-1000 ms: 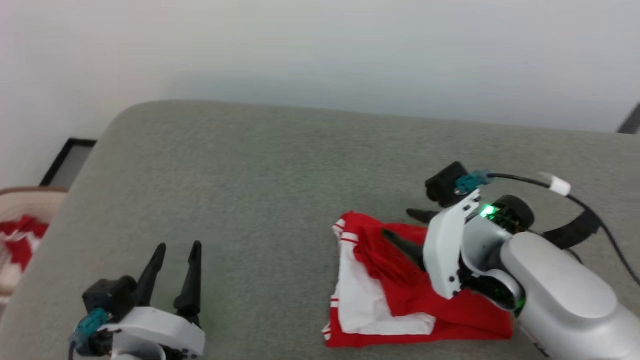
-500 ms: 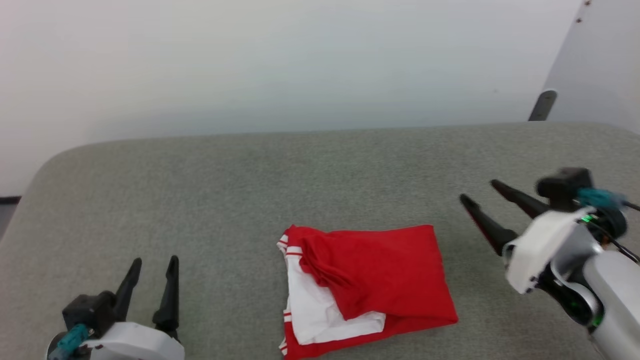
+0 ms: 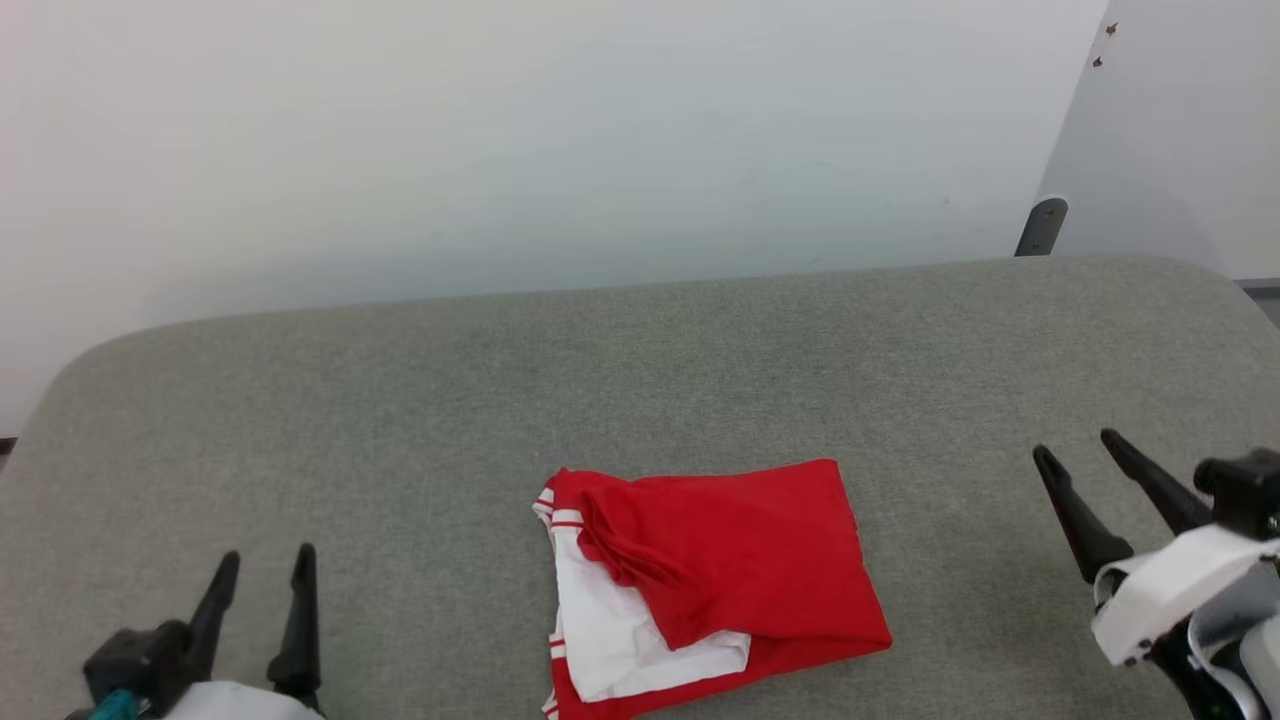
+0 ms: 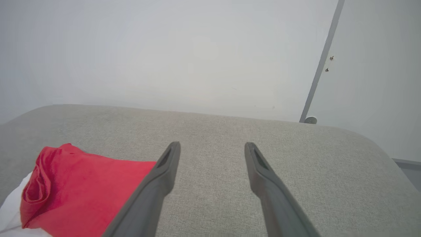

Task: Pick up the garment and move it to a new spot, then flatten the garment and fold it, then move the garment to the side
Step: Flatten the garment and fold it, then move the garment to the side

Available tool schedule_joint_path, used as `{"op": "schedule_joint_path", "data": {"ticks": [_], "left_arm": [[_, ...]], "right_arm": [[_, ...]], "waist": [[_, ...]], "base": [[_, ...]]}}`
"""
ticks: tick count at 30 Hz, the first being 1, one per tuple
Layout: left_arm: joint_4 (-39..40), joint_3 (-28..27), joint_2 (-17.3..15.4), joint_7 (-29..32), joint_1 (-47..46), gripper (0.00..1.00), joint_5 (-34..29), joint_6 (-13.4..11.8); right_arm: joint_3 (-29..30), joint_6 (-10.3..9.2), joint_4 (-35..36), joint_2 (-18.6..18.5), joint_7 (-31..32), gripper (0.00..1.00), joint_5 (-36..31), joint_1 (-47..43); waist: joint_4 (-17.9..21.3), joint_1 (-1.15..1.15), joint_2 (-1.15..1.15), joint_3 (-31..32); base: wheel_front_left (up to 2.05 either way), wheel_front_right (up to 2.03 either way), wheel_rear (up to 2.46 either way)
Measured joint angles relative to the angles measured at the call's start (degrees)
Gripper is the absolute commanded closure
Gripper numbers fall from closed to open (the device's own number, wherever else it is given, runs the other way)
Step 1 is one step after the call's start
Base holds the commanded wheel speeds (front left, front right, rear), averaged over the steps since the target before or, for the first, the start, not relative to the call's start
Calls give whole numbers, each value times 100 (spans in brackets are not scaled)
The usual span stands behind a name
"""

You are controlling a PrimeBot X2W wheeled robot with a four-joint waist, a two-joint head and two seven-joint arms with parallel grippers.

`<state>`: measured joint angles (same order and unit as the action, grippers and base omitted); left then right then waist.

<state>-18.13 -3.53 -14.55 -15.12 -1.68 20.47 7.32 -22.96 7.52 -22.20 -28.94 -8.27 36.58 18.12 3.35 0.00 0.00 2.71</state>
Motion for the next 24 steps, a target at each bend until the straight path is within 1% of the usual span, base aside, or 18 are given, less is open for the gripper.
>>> {"op": "schedule_joint_path", "data": {"ticks": [4,13,24], "left_arm": [[56,-116,5,-1,95,0,-5,0],[199,-252,9,-1,208,0,-43,1],[286,-265,46,-1,282,0,-76,3]], "right_arm": [[229,0,23,70,-81,0,-118,-259],[601,0,188,263,-47,0,-328,-652],[876,0,422,463,124,0,-536,-906]], "waist": [[-12,0,0,15],[-1,0,0,29],[12,0,0,22]], "base": [[0,0,0],[0,0,0],[0,0,0]]}}
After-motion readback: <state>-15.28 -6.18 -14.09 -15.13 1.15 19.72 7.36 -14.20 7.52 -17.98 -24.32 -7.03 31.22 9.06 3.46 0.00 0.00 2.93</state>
